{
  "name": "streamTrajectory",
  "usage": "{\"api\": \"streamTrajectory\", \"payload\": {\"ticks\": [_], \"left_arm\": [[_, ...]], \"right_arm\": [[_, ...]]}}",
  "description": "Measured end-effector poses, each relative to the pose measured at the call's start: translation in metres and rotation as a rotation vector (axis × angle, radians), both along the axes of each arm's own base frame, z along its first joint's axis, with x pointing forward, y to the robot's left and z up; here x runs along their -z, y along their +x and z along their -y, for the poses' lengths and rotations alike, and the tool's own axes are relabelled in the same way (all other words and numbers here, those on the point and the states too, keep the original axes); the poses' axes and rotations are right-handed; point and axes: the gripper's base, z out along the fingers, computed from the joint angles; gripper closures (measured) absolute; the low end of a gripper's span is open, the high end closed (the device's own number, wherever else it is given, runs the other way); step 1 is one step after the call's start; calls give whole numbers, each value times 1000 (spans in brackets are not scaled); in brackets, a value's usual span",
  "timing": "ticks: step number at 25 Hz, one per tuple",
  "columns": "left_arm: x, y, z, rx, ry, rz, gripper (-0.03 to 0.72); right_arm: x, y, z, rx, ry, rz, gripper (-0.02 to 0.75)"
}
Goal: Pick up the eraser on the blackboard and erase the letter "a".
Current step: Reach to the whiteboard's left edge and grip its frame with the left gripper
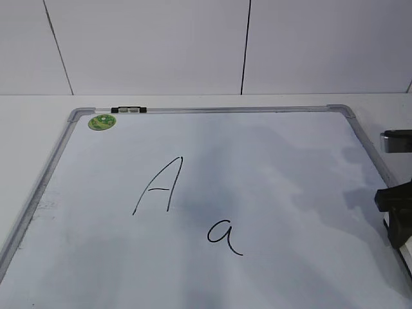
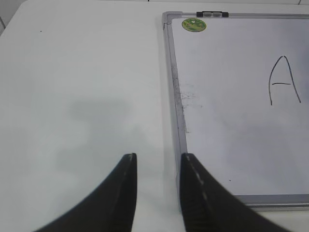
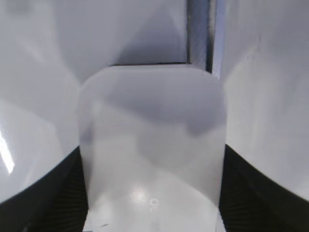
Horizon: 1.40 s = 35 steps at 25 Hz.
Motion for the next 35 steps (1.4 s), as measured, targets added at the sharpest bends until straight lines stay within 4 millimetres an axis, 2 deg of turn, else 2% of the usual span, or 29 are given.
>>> {"api": "streamTrajectory", "payload": {"ticks": [10,21,26,35], "left_arm": [[0,0,0,0,0,0,454],[0,0,0,0,0,0,454],[0,0,0,0,0,0,454],[0,0,0,0,0,0,454]], "right_arm": [[-33,15,-8,-7,39,-5,204],[-94,38,-74,-225,70,186,204],[-100,37,-92,-289,78,206,204],[-101,37,-94,-304,84,208,204]]}}
